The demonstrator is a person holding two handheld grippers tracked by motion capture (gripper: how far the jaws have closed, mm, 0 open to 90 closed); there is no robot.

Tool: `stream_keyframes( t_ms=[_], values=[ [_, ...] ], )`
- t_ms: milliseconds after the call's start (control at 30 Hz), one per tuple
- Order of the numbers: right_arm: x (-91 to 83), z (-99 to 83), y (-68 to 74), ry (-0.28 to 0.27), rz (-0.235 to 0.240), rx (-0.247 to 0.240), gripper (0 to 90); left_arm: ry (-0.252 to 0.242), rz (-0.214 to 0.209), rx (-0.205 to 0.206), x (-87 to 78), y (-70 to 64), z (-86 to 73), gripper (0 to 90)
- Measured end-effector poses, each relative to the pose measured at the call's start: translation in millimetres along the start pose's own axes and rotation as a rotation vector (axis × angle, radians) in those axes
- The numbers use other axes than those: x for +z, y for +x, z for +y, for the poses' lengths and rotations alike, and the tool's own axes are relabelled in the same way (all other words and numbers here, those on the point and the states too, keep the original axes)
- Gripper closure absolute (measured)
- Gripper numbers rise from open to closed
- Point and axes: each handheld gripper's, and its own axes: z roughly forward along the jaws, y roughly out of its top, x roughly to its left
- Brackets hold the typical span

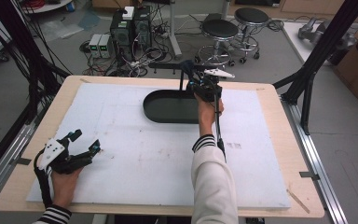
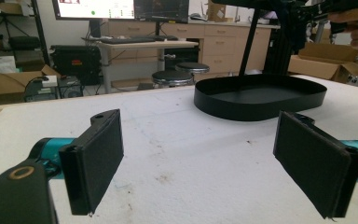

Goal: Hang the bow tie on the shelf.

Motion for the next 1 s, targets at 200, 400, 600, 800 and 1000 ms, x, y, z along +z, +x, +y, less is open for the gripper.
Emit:
stream_keyframes(
  t_ms=[200, 400, 600, 800, 1000],
  values=[
    [5.5, -3.1, 0.5, 0.01, 0.005, -0.002, 77.8, 0.001, 0.004, -0.01, 0.3, 0.5, 0.0, 16.3],
    [3.5, -2.5, -0.4, 0.031, -0.017, -0.023, 72.7, 0.001, 0.002, -0.005, 0.0, 0.3, 0.0, 16.3],
    [1.3, -1.7, 1.9, 0.033, -0.063, -0.046, 41.1, -0.003, 0.001, -0.007, 0.0, 0.3, -0.1, 16.2],
    [-8.6, 1.7, 2.4, 0.028, -0.016, -0.034, 25.3, -0.001, -0.006, 0.003, 0.1, -0.4, 0.0, 15.6],
    [-38.5, -3.3, 11.7, -0.002, 0.033, -0.048, 19.4, 0.004, -0.007, -0.001, 0.4, 0.0, 0.1, 15.5]
  ],
)
